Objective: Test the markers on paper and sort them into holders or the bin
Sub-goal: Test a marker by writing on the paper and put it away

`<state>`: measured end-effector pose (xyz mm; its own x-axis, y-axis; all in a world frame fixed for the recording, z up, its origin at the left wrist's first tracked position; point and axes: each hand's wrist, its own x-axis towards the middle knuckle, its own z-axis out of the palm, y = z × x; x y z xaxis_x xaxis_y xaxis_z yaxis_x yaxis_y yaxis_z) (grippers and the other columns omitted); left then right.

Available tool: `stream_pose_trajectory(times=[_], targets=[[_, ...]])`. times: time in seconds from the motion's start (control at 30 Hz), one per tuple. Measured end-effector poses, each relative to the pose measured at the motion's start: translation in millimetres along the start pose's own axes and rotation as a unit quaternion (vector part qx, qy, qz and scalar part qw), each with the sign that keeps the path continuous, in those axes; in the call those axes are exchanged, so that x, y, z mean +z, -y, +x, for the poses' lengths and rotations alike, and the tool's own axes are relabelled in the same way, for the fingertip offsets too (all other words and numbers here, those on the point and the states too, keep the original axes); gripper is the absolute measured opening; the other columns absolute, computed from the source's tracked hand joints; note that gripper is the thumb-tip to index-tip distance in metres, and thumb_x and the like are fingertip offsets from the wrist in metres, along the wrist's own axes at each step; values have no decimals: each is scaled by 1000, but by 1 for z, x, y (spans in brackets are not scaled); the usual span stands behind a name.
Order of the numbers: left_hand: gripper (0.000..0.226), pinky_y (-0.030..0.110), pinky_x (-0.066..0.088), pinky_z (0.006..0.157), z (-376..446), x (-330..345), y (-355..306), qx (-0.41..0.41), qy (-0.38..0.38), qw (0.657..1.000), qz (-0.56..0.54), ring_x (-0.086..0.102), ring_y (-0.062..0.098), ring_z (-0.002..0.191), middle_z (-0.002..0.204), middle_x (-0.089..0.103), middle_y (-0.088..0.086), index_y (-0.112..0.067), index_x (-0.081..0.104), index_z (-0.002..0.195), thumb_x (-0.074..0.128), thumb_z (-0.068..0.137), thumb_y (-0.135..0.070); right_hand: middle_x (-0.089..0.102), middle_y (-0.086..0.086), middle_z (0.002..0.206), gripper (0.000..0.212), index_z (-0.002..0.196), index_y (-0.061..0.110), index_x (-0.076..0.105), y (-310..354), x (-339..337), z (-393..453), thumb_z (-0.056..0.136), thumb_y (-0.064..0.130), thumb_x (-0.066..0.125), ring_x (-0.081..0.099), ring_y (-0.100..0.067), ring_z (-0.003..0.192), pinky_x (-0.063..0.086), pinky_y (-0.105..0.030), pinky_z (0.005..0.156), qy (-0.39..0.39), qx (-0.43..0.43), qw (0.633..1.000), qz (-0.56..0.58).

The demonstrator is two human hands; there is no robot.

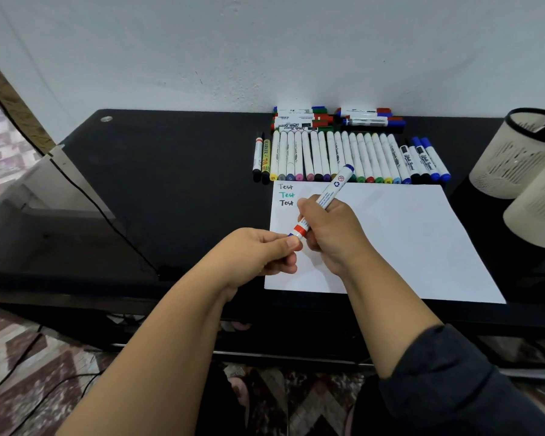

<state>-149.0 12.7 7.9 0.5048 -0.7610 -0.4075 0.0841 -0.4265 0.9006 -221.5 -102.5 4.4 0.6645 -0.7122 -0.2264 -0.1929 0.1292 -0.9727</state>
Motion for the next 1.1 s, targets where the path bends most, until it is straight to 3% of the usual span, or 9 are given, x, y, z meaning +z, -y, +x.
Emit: stream_pose_trajectory(times=[0.17,0.3,0.37,0.47,0.57,0.73,0.87,0.97,1.1], targets=[[23,17,46,76,-2,7,-4,19,-87,991,97,64,3,78,76,68,-10,-18,68,108,60,90,-31,48,5,61,25,70,17,52,0,10,2,94,24,48,40,-7,49,34,-18,45,-67,20,996,-58],[38,24,39,81,-1,15,-10,19,-113,963,245,57,12,96,101,65,-5,-22,58,127,50,94,-39,56,2,73,22,73,17,51,0,14,5,93,24,48,43,-8,54,34,-18,47,-94,34,994,-54],[38,25,39,78,-1,16,-11,21,-114,955,273,55,12,92,96,62,-6,-22,57,127,48,95,-40,58,0,78,18,80,14,54,0,14,5,93,24,48,43,-8,55,33,-18,46,-94,47,993,-49],[29,21,42,77,-1,8,-6,29,-100,980,170,61,6,86,85,66,-9,-20,65,115,54,93,-36,53,2,66,20,76,15,54,3,13,6,94,23,47,38,-8,48,32,-17,42,-82,58,994,-37],[17,14,47,69,-1,2,-3,32,-78,992,91,65,-2,67,71,68,-9,-19,70,97,59,91,-31,47,1,56,25,70,16,52,0,15,5,94,21,47,33,-8,44,30,-16,39,-60,60,996,-23],[18,26,54,83,-11,-12,10,8,-18,1000,-5,70,12,75,70,70,-2,-14,72,83,60,90,-25,42,-2,56,22,69,13,47,5,-14,21,91,15,49,29,-7,37,22,-18,37,-110,35,989,92],[12,18,49,77,-10,-12,12,12,-97,994,41,68,6,74,74,72,-6,-21,71,86,64,88,-30,41,-1,55,21,71,13,49,1,-22,25,92,15,52,29,-4,34,21,-16,35,-110,29,984,137],[10,18,47,75,-2,-6,6,10,-147,986,76,65,6,84,81,70,-10,-29,68,81,62,89,-33,50,0,55,20,77,14,58,-4,-12,24,93,27,57,38,-6,42,29,-17,37,-96,18,985,139],[27,22,48,67,10,-9,1,17,-205,972,116,63,9,81,87,65,-16,-27,66,114,60,90,-37,60,1,65,11,83,16,66,0,-15,30,87,26,67,47,-7,53,37,-17,45,-78,-24,990,112]])
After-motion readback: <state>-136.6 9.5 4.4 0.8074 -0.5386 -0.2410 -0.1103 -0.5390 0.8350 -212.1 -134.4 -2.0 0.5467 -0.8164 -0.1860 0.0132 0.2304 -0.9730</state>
